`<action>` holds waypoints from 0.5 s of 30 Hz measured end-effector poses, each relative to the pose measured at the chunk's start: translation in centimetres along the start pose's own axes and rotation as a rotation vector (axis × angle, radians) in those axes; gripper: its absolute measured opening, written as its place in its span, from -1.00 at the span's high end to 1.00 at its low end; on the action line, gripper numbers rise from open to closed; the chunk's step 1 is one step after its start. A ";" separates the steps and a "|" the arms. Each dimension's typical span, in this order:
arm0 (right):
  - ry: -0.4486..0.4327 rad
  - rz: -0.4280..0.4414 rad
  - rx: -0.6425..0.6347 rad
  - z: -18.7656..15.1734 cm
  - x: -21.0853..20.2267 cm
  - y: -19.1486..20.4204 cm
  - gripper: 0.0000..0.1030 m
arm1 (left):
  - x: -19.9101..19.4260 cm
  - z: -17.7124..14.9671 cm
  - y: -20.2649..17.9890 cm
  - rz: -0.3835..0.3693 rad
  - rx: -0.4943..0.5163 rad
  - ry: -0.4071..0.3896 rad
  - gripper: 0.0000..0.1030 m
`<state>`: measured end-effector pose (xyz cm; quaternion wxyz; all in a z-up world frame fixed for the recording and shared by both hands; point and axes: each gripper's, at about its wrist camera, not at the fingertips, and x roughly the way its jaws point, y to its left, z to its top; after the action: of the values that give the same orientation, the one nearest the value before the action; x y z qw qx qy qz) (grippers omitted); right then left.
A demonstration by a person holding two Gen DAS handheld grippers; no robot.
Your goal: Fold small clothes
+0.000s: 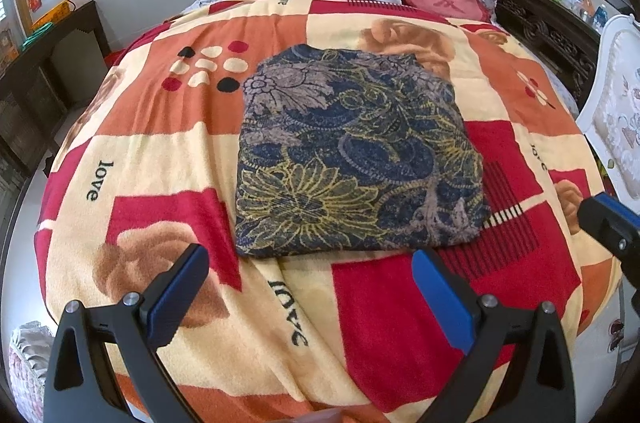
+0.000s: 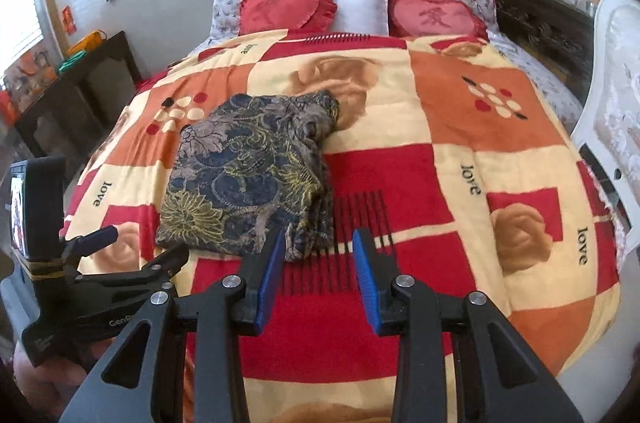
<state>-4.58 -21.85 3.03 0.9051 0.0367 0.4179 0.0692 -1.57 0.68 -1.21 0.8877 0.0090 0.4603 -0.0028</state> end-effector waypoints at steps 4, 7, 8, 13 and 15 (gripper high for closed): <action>-0.007 0.009 -0.009 0.1 -0.1 0.1 -0.01 | -0.1 0.1 -0.1 0.004 0.000 -0.002 -0.99; -0.012 0.012 -0.010 0.2 -0.1 0.2 -0.01 | -0.1 0.2 0.0 0.005 0.002 -0.002 -0.99; -0.014 0.013 -0.011 0.3 -0.2 0.2 -0.01 | -0.1 0.2 0.0 0.007 0.002 -0.002 -0.99; -0.017 0.013 -0.022 0.4 -0.2 0.6 -0.01 | -0.2 0.2 -0.1 0.005 0.002 0.000 -0.99; -0.019 0.018 -0.027 0.4 -0.3 0.8 -0.01 | -0.2 0.2 -0.1 0.006 0.003 -0.002 -0.99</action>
<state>-4.50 -21.11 3.63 0.9087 0.0286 0.4081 0.0827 -1.52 0.58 -0.93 0.8882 0.0120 0.4592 -0.0007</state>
